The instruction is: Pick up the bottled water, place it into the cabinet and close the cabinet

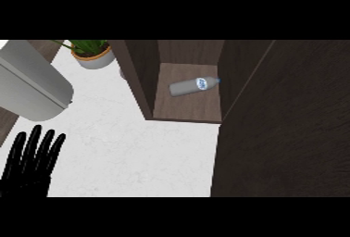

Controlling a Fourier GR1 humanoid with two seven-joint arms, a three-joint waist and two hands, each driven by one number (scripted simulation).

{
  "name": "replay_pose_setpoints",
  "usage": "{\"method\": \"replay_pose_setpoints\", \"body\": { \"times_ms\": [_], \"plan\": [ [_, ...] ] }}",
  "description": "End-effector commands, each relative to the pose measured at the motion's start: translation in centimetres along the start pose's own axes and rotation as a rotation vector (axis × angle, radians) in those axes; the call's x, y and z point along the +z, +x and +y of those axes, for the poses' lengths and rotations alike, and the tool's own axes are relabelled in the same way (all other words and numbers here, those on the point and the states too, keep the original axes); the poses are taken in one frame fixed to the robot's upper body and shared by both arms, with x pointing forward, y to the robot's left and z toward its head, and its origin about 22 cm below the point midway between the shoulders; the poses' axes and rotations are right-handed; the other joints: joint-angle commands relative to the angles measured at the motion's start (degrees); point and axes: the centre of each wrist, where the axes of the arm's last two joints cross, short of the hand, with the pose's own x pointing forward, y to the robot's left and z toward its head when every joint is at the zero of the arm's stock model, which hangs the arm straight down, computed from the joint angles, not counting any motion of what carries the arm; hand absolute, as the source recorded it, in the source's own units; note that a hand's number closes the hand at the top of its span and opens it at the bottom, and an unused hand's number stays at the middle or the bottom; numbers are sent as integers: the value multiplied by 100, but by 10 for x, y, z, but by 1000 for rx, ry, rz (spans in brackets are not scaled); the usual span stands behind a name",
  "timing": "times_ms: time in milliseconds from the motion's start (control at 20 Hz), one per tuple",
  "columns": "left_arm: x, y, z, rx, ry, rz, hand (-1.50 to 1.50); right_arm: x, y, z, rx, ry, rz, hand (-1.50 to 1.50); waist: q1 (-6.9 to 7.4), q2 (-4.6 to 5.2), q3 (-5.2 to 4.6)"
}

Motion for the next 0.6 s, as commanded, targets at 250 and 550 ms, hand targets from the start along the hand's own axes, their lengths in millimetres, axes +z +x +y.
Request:
{"method": "replay_pose_setpoints", "body": {
  "times_ms": [250,550],
  "plan": [
    [7,24,18,14,-60,5,-150,-28,20,25,-73,156,-112,150,411,112,-2],
    [4,31,26,19,-85,8,-150,-35,14,18,-12,162,-51,150,604,188,-18]
  ]
}}
